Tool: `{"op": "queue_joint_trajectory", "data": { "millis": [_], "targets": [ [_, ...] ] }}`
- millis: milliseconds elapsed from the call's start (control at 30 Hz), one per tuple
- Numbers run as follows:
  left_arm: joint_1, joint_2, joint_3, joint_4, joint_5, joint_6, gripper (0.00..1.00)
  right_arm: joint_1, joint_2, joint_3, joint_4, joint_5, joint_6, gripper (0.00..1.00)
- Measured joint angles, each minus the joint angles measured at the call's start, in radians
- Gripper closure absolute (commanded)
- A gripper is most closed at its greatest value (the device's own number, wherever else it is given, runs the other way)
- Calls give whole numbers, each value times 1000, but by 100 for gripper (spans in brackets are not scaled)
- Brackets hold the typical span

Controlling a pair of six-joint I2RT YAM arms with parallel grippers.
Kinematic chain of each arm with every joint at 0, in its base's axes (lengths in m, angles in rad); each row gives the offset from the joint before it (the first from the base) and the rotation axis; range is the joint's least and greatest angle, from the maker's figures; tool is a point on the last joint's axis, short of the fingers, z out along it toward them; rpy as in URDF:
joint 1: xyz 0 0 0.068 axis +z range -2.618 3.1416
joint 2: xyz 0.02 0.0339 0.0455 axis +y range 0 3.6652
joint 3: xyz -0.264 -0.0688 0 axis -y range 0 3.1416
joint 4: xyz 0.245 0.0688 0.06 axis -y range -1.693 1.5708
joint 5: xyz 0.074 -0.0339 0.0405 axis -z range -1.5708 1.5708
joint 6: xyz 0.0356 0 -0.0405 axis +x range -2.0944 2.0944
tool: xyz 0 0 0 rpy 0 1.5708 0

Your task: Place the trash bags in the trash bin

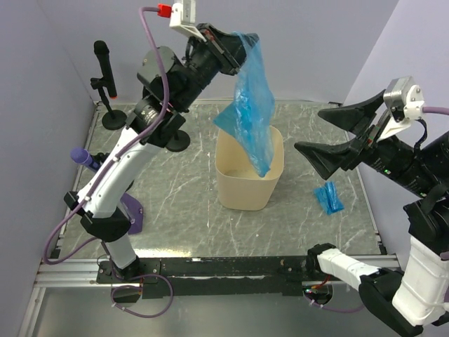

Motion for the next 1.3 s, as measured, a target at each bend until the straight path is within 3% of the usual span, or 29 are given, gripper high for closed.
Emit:
{"op": "queue_joint_trajectory", "data": {
  "millis": [200, 333, 500, 833, 1300],
  "targets": [
    [-51, -9, -30, 7, -87, 45, 99, -3, 35, 1, 69, -35, 41, 1],
    [-54, -86, -198, -25, -196, 46, 99, -3, 35, -56, 85, -14, 17, 1],
    [-51, -167, -395, -96, -254, 22, 99, -3, -49, -259, 92, 24, -54, 1],
    [-34, -175, -464, -127, -278, 2, 99, -2, -167, -540, 108, -5, -97, 1],
    [-20, -179, -480, -126, -278, 2, 99, 106, -132, -665, 183, 21, -208, 1]
  ]
}}
